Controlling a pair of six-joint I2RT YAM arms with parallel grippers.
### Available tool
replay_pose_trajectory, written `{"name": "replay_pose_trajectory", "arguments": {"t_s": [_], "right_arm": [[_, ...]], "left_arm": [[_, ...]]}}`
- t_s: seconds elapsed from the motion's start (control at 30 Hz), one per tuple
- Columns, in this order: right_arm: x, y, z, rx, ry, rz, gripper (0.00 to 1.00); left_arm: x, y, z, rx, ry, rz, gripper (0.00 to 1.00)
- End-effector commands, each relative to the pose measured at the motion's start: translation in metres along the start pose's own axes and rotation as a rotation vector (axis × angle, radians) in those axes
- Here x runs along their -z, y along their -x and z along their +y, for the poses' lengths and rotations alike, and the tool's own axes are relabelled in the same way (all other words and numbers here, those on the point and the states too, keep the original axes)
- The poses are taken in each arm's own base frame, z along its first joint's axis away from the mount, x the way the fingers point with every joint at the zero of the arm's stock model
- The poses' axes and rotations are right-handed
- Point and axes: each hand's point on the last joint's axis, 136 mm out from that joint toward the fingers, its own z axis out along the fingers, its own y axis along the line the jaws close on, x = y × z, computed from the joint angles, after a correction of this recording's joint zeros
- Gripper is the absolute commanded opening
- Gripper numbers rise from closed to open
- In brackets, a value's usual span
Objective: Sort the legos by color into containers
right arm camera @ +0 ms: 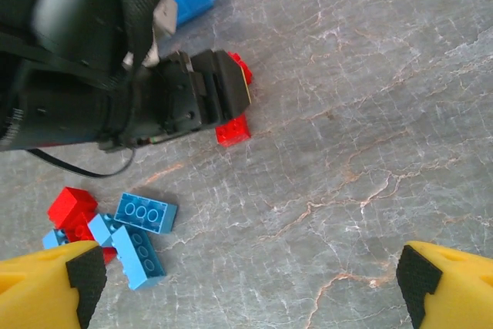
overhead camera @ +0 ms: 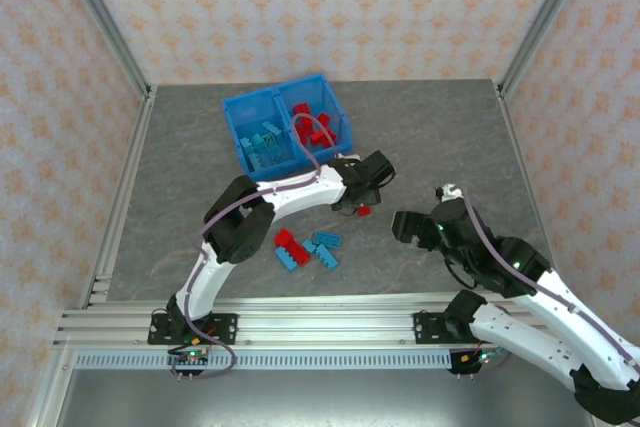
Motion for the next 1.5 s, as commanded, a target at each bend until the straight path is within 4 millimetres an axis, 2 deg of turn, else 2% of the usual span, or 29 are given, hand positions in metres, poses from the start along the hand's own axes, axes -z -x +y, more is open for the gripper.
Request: {"name": "replay_pose_trajectory", "arguments": {"t_s": [0.0, 0.13, 0.23, 0.3, 0.37, 0.5, 0.6, 0.73, 0.8, 0.87, 0.97, 1.1, 1.23, 1.33, 1.47], "right_arm": [[0.000, -0.007, -0.015, -0.016, -0.058, 0.007, 0.98], [0.001, -0.008, -0.018, -0.014, -0.067, 0.015, 0.98], [0.002, -0.008, -0.018, -0.022, -0.066, 0.012, 0.98], [0.002, -0.008, -0.017, -0.027, -0.062, 0.013, 0.98], [0.001, -0.008, -0.017, -0.034, -0.060, 0.012, 0.98], [0.001, -0.008, -0.015, -0.045, -0.052, 0.012, 0.98], [0.001, -0.008, -0.009, -0.048, -0.023, 0.022, 0.98], [0.000, -0.012, 0.015, -0.045, 0.094, 0.060, 0.98], [0.000, -0.009, 0.019, -0.054, 0.113, 0.055, 0.98], [0.000, -0.006, 0.019, -0.063, 0.109, 0.041, 0.98], [0.001, -0.004, 0.019, -0.066, 0.107, 0.034, 0.98], [0.000, -0.007, 0.019, -0.074, 0.111, 0.045, 0.98], [0.001, -0.006, 0.021, -0.079, 0.116, 0.046, 0.98], [0.001, -0.005, 0.019, -0.075, 0.108, 0.042, 0.98], [0.003, -0.003, 0.018, -0.072, 0.096, 0.037, 0.98]], "left_arm": [[-0.003, 0.002, 0.002, 0.024, 0.027, 0.004, 0.71], [-0.016, -0.008, 0.006, 0.004, 0.068, 0.031, 0.58], [-0.019, -0.014, 0.008, -0.010, 0.080, 0.038, 0.46], [-0.017, -0.015, 0.011, -0.014, 0.086, 0.040, 0.42], [-0.015, -0.015, 0.013, -0.018, 0.086, 0.038, 0.40], [-0.004, -0.013, 0.014, -0.028, 0.074, 0.034, 0.27], [0.020, 0.000, 0.012, -0.042, 0.050, -0.007, 0.25], [0.071, 0.042, 0.023, -0.066, 0.080, -0.174, 0.26], [0.092, 0.068, 0.032, -0.076, 0.116, -0.258, 0.26], [0.105, 0.097, 0.041, -0.067, 0.144, -0.315, 0.26], [0.114, 0.143, 0.054, -0.030, 0.178, -0.394, 0.26], [0.110, 0.204, 0.066, 0.032, 0.214, -0.505, 0.25], [0.093, 0.257, 0.068, 0.084, 0.212, -0.572, 0.26], [0.077, 0.286, 0.057, 0.061, 0.184, -0.622, 0.28], [0.065, 0.313, 0.046, 0.007, 0.206, -0.703, 0.30]]}}
